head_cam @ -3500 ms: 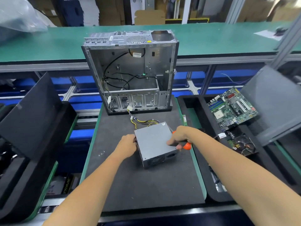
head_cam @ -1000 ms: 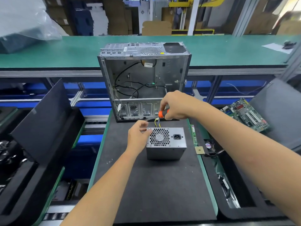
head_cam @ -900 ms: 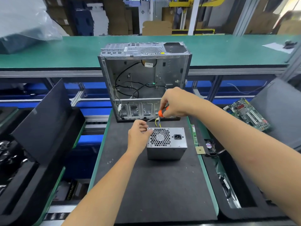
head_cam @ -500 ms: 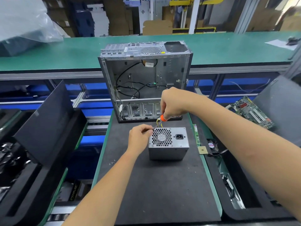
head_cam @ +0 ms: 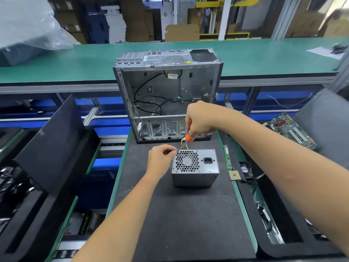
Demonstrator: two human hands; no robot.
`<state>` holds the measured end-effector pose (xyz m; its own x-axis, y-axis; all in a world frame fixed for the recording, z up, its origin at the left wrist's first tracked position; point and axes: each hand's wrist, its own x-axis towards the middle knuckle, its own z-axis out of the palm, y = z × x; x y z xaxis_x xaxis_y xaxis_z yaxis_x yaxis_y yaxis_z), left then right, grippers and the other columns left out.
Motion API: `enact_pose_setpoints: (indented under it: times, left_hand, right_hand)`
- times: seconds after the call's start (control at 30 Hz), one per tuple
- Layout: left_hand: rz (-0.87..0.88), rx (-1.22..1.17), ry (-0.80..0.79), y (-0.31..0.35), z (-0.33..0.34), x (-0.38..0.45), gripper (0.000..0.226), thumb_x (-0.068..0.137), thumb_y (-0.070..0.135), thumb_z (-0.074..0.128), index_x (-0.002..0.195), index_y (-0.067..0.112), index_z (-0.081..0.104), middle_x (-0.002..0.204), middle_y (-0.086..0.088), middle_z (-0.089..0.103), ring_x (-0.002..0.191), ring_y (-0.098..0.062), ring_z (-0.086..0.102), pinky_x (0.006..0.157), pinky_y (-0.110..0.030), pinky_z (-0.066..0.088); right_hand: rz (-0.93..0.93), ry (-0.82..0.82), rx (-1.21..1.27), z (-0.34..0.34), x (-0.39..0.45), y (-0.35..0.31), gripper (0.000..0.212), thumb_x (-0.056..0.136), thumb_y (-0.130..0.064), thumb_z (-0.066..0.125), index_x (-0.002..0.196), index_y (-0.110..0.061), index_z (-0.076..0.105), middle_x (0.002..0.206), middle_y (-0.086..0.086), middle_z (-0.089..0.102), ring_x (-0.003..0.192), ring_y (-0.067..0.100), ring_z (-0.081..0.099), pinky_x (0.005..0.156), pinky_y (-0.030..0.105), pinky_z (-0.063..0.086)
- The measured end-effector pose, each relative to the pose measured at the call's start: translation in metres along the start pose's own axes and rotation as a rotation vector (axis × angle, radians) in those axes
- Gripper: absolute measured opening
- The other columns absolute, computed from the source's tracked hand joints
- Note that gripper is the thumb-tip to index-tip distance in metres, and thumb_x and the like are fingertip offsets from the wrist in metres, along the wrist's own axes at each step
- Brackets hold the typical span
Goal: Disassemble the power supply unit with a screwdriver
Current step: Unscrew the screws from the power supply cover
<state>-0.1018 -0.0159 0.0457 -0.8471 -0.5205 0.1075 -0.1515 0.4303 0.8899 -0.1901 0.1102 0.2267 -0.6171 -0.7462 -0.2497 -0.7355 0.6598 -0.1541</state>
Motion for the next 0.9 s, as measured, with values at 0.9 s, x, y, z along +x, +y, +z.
enact_pose_setpoints:
  times: [0.9]
  left_hand:
    - [-0.015, 0.041, -0.052, 0.001, -0.003, 0.006, 0.019, 0.085, 0.011, 0.064, 0.082, 0.027, 0.073, 0.079, 0.017, 0.07, 0.074, 0.011, 0.061, 0.066, -0.001, 0.044]
  right_hand:
    - [0.014, 0.038, -0.133, -0.018, 0.023, -0.032, 0.027, 0.09, -0.021, 0.047, 0.069, -0.006, 0.055, 0.045, 0.005, 0.061, 0.041, 0.019, 0.063, 0.049, 0.023, 0.05]
